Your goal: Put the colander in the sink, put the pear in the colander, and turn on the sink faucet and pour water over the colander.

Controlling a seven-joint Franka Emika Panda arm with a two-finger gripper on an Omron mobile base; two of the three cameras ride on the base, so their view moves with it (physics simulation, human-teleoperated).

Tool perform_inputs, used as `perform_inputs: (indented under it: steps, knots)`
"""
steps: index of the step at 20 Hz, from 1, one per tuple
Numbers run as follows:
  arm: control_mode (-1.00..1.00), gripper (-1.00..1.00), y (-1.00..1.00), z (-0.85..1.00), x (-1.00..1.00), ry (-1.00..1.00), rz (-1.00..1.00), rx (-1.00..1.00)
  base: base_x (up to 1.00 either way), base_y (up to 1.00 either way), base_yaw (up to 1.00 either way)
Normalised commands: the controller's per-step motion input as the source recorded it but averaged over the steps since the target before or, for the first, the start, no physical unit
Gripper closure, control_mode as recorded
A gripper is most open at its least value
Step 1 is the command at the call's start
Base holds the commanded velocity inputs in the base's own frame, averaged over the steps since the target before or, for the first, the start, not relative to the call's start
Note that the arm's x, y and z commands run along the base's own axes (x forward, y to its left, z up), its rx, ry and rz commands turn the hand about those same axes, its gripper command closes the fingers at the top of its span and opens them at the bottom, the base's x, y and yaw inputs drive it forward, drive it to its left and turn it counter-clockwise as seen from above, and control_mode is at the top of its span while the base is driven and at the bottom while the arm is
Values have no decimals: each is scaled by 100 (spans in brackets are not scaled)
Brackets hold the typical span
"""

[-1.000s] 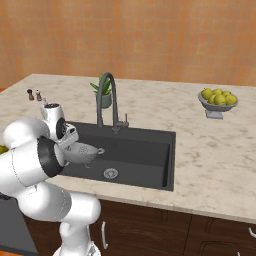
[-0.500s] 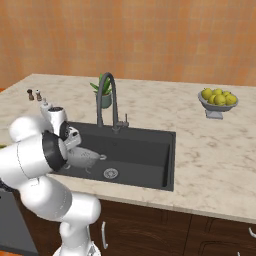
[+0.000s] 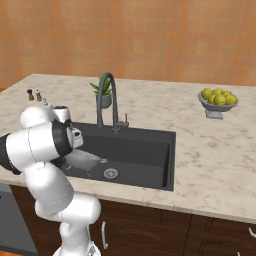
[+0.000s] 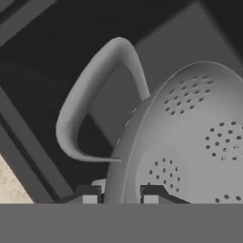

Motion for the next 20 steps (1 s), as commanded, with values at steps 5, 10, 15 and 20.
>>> perform_inputs:
  steps: [5, 10, 15, 20]
  knots:
    - [-100, 100, 0, -32, 29, -2, -17, -8, 0, 0, 0]
    - [-100, 100, 0, -31, 26, -8, -22, -8, 0, 0, 0]
    - [-100, 100, 1, -28, 38, -2, -20, -1, 0, 0, 0]
    - [-100, 100, 0, -31, 36, -1, -16, 0, 0, 0, 0]
